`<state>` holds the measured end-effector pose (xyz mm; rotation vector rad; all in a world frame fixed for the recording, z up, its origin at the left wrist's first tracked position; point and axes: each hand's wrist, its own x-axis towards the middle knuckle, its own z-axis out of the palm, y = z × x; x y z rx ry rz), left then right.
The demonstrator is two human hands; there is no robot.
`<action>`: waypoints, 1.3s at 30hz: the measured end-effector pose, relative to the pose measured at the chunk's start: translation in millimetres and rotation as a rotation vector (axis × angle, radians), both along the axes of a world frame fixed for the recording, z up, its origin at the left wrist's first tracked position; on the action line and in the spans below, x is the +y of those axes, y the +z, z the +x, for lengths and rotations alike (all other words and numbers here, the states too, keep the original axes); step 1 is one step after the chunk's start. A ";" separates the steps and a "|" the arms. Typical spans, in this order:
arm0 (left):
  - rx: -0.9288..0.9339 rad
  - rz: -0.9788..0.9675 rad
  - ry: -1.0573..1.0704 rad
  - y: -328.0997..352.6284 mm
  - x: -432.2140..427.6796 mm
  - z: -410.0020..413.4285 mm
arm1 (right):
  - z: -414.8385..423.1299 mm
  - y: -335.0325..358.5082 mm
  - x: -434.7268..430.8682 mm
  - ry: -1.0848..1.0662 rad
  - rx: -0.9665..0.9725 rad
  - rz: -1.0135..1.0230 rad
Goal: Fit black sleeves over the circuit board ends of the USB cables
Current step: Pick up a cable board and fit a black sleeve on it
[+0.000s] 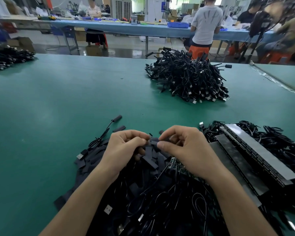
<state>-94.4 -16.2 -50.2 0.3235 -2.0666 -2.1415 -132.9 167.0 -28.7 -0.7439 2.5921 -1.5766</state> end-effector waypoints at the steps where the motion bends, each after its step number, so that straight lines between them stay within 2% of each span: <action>1: 0.009 -0.008 -0.028 0.2 1.0 0.9 | -0.1 0.8 0.1 0.003 -0.017 -0.041; 5: 0.031 -0.106 -0.170 -0.2 3.2 3.6 | 0.4 1.3 -0.3 0.040 -0.079 -0.105; 9: 0.038 -0.153 -0.173 -2.0 2.2 2.6 | 0.8 -2.0 -2.2 0.016 -0.043 -0.051; 14: 0.006 -0.128 -0.204 -3.7 0.8 2.4 | 0.4 -5.8 -2.5 0.006 0.104 0.073; 18: 0.001 -0.009 -0.207 -2.4 -4.5 2.4 | -2.3 -6.1 0.9 -0.042 0.120 0.043; 33: 0.017 0.054 -0.193 -2.1 -6.5 2.4 | -10.7 -12.3 11.1 -0.037 0.054 0.007; 39: 0.006 0.073 -0.163 0.2 -5.8 3.1 | -11.5 -10.3 13.1 -0.001 0.002 -0.075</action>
